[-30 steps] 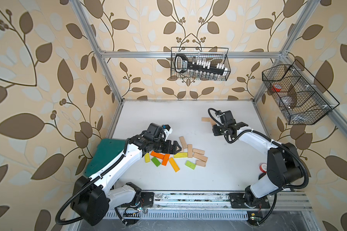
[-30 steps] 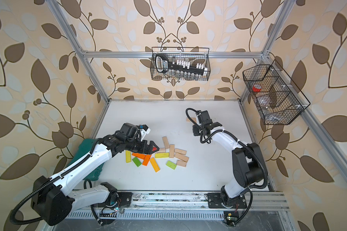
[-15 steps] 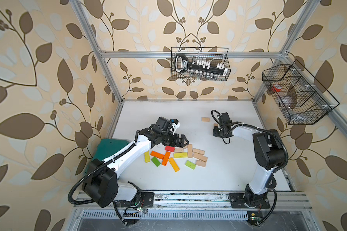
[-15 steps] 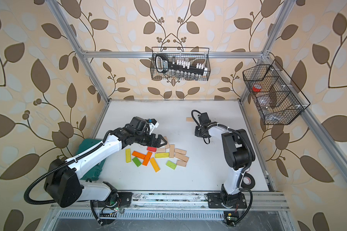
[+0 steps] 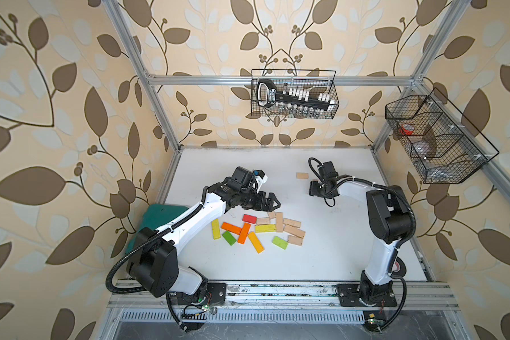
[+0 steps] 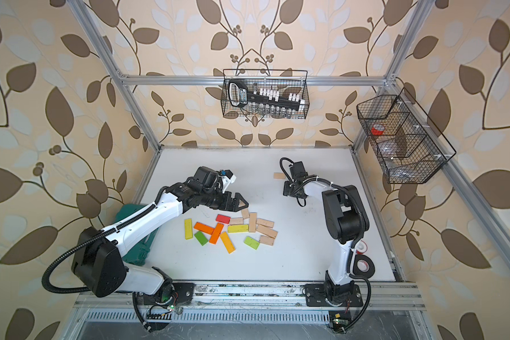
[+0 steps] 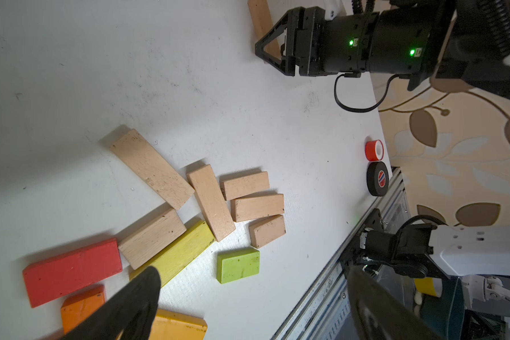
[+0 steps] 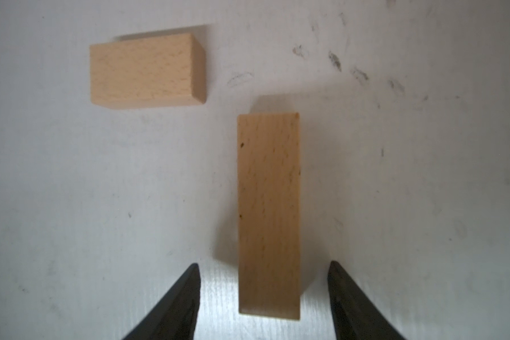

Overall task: Assemble a giraffe with building blocks
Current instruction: Assemble the building block at the center of the board.

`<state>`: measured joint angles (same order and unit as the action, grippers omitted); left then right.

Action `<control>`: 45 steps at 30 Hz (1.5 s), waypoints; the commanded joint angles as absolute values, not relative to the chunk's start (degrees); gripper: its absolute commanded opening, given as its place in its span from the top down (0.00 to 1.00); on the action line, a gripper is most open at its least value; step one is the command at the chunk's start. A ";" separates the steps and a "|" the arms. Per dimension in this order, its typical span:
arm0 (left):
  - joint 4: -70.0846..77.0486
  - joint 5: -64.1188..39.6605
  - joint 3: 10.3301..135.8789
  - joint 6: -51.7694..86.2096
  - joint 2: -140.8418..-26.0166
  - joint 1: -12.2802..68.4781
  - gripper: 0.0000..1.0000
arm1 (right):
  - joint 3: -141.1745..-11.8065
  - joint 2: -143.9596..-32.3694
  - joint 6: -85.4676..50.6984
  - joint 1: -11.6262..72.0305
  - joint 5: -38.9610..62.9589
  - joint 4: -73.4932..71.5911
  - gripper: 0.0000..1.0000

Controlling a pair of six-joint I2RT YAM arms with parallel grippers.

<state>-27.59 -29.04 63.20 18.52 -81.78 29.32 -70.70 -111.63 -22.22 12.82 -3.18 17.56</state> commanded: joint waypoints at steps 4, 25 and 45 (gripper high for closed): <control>-26.71 -32.08 64.56 18.75 -82.18 29.82 0.01 | -73.58 -114.93 -20.16 11.85 -1.86 20.24 0.55; -28.12 -31.55 65.21 18.00 -82.18 29.74 0.01 | -82.33 -121.92 -18.07 10.83 -0.44 21.18 0.75; -28.49 -31.82 65.48 17.96 -83.75 29.80 0.01 | -87.36 -124.98 -18.04 11.63 2.01 24.65 0.72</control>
<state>-28.51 -30.70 63.35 18.50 -84.25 29.32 -86.48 -122.56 -17.82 11.03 0.45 21.08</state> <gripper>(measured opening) 0.988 0.285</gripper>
